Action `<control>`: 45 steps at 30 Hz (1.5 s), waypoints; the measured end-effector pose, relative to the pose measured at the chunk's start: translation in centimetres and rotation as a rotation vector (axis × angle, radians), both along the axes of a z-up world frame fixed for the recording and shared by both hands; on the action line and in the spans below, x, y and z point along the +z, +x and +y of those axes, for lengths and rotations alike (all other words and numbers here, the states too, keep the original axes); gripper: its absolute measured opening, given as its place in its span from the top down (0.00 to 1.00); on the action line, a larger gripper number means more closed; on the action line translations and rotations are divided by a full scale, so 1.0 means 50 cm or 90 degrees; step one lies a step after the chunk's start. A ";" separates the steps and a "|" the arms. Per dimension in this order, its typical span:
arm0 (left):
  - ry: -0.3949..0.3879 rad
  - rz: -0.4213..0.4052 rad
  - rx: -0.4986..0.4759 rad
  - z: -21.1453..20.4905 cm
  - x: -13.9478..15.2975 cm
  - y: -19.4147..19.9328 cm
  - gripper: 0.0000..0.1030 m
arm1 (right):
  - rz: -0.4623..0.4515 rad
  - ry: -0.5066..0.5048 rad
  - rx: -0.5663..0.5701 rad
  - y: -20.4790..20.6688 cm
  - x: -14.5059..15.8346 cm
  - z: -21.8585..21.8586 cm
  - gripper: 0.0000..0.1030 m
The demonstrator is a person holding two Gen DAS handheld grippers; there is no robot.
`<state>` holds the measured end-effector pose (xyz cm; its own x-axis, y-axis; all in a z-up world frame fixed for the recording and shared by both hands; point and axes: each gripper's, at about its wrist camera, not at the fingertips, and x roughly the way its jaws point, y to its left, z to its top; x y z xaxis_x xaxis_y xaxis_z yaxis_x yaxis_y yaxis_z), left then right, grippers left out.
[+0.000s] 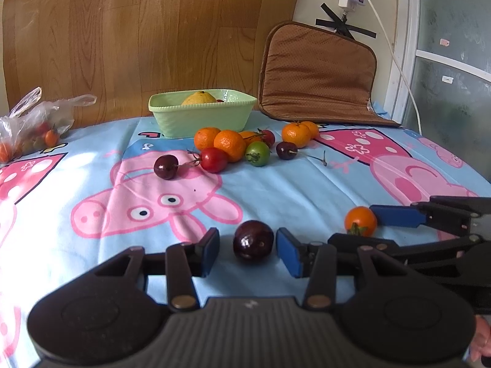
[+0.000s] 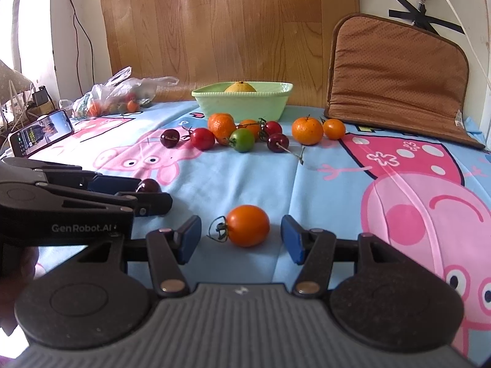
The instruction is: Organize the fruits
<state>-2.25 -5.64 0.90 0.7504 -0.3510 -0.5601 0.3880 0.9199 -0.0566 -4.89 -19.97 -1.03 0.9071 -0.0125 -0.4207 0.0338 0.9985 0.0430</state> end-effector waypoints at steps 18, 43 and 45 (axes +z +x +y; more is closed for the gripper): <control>0.012 -0.004 -0.023 -0.009 0.000 -0.002 0.73 | -0.009 -0.011 -0.005 -0.003 0.001 0.006 0.62; -0.036 0.055 0.080 0.025 0.109 0.539 0.72 | -0.018 0.034 0.060 0.469 0.146 -0.133 0.61; -0.018 0.060 0.088 0.022 0.096 0.549 0.72 | -0.014 0.032 0.062 0.479 0.136 -0.136 0.61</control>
